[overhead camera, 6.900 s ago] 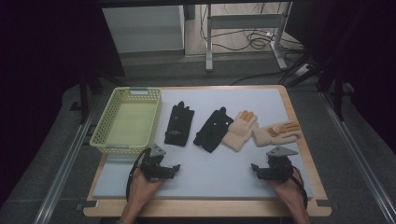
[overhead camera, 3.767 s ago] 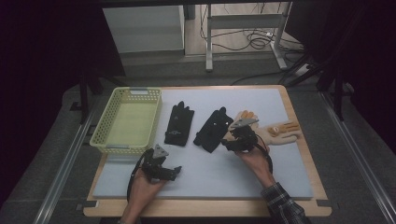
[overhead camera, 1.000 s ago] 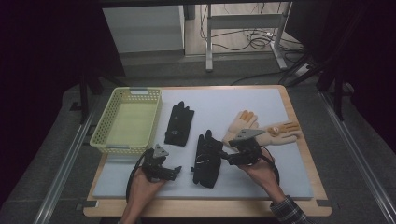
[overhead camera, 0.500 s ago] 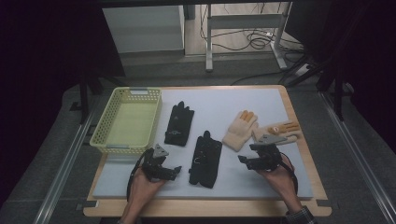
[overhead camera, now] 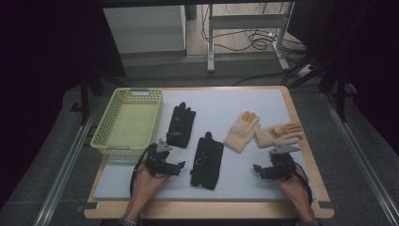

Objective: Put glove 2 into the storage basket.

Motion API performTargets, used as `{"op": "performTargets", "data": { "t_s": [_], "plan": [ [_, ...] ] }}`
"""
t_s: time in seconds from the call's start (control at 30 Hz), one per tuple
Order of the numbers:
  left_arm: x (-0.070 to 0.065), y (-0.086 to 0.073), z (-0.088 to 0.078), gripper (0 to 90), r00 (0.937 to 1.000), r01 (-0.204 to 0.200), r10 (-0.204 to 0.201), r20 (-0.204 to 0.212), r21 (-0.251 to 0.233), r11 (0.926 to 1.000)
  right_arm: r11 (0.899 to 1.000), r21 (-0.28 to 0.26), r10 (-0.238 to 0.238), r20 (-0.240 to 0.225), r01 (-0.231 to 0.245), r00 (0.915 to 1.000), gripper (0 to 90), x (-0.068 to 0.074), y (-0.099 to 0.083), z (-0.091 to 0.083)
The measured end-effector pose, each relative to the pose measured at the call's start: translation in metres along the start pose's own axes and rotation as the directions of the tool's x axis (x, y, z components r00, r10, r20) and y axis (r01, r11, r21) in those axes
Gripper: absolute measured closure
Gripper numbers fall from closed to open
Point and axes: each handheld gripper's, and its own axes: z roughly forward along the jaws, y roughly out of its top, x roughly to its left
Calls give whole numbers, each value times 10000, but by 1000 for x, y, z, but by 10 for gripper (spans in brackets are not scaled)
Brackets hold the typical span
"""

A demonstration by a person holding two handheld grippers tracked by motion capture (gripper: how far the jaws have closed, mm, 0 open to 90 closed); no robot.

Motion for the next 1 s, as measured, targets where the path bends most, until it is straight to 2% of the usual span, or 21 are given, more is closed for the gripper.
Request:
{"op": "performTargets", "data": {
  "t_s": [0.27,0.4,0.6,0.8,1.0],
  "plan": [
    [5,21,7,64,9989,435,-431,197,-176,9989,10000,-32,-63,48,63,10000,94,1,-1,1],
    [7,38,17,82,9994,343,-342,89,-70,9994,10000,-53,-66,57,67,10000,95,1,-1,1],
    [10,51,24,97,9991,414,-413,45,-81,9991,10000,-58,-67,61,68,10000,95,1,-1,1],
    [21,68,40,125,9953,774,-763,-592,167,9969,9999,-59,-83,72,83,9999,95,2,-1,1],
    [29,88,55,157,9898,1055,-1028,-984,230,9941,9999,-64,-82,68,83,9999,95,1,-1,1]
  ]
}}
